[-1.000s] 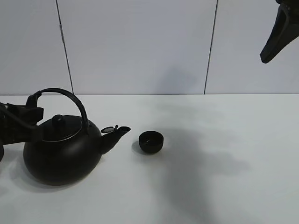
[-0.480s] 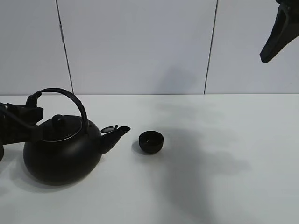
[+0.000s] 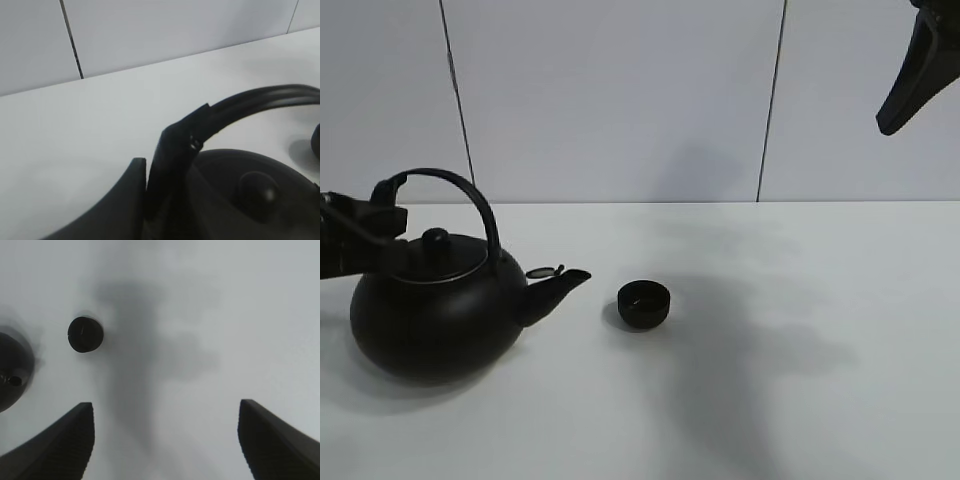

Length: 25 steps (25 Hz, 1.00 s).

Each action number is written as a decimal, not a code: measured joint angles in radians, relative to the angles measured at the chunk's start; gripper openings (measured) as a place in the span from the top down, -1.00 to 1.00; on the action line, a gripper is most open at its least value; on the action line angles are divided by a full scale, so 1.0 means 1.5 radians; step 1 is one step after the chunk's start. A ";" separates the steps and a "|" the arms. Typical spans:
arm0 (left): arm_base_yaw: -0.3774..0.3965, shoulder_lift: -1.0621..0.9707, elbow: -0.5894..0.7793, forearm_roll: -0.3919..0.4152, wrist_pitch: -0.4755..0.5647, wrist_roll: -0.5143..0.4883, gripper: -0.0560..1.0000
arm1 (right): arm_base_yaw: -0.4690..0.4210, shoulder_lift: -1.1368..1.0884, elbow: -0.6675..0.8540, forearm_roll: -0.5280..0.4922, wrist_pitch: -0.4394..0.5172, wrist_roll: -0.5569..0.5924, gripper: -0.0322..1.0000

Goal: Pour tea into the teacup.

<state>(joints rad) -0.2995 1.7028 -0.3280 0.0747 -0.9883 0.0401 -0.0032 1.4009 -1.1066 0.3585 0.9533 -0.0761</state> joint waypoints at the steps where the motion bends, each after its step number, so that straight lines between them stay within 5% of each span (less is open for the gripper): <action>1: 0.000 -0.013 -0.009 0.001 0.015 0.001 0.64 | 0.000 0.000 0.000 0.000 0.001 0.000 -0.12; 14: -0.037 -0.073 -0.130 0.031 0.163 0.008 0.64 | 0.000 0.000 0.000 0.000 0.004 0.000 -0.12; 25: -0.137 -0.073 -0.163 -0.184 0.196 0.142 0.65 | 0.000 0.000 0.000 0.000 0.004 0.000 -0.12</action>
<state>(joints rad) -0.5044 1.5938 -0.5723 -0.2009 -0.6945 0.2534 -0.0032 1.4009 -1.1066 0.3585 0.9598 -0.0761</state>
